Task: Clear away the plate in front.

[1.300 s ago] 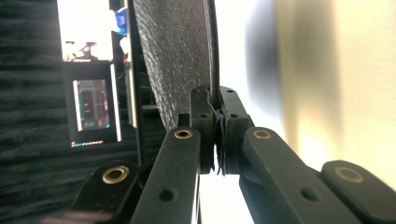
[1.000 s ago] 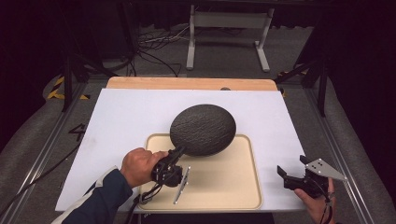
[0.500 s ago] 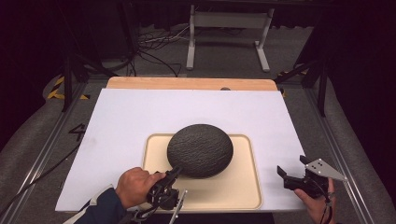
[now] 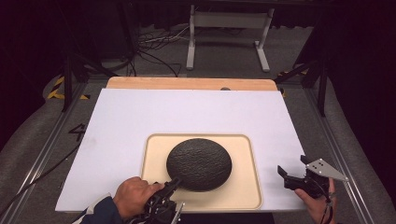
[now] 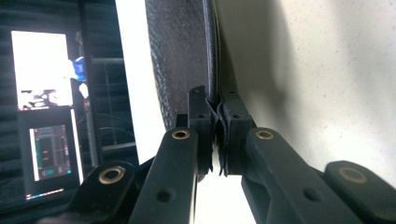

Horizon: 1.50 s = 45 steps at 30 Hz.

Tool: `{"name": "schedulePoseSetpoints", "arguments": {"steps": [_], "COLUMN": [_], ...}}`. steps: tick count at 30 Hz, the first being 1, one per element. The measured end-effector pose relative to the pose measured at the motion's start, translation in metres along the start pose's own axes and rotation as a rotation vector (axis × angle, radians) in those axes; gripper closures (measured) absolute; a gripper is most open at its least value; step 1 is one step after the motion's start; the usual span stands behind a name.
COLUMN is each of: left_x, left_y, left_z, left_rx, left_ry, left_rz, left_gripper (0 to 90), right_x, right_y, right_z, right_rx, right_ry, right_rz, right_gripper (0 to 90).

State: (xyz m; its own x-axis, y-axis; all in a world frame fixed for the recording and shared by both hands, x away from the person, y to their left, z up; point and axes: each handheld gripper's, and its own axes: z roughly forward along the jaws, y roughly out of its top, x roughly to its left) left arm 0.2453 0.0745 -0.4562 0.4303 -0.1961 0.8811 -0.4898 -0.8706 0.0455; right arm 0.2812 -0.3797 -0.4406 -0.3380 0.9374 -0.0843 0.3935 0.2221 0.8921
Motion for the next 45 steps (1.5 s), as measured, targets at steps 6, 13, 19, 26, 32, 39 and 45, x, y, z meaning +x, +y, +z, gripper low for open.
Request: {"name": "schedulePoseSetpoints", "arguments": {"steps": [6,13,19,26,32,39,45], "left_x": [-0.002,-0.004,0.001,0.001,0.002,0.003,0.002], "left_y": [-0.003,-0.004,-0.011,-0.015,-0.022,-0.029,-0.034], "left_z": [0.005,0.005,0.006,0.008,0.010,0.013,0.015], "left_rx": [0.007,-0.011,-0.031,-0.032,-0.032,-0.048,-0.055], "left_ry": [-0.009,-0.035,-0.068,-0.086,-0.120,-0.160,-0.205], "left_rz": [-0.002,-0.036,-0.106,-0.132,-0.184,-0.246,-0.290], "left_gripper": [86.4,85.6,82.7,80.4,76.4,73.3,69.6], "right_x": [0.000,0.000,0.000,0.000,0.000,0.000,0.000], "right_y": [0.000,0.000,-0.001,-0.001,-0.001,-0.001,-0.001], "right_z": [0.000,0.000,0.000,0.000,0.001,0.000,0.000], "right_rx": [0.001,0.003,0.002,0.001,0.003,0.000,0.000], "right_ry": [0.001,0.002,0.004,0.004,0.004,0.004,0.004], "right_rz": [-0.002,-0.002,0.000,0.000,0.000,0.002,0.002], "right_gripper": [5.6,5.7,5.7,5.7,5.7,5.8,5.8]}}
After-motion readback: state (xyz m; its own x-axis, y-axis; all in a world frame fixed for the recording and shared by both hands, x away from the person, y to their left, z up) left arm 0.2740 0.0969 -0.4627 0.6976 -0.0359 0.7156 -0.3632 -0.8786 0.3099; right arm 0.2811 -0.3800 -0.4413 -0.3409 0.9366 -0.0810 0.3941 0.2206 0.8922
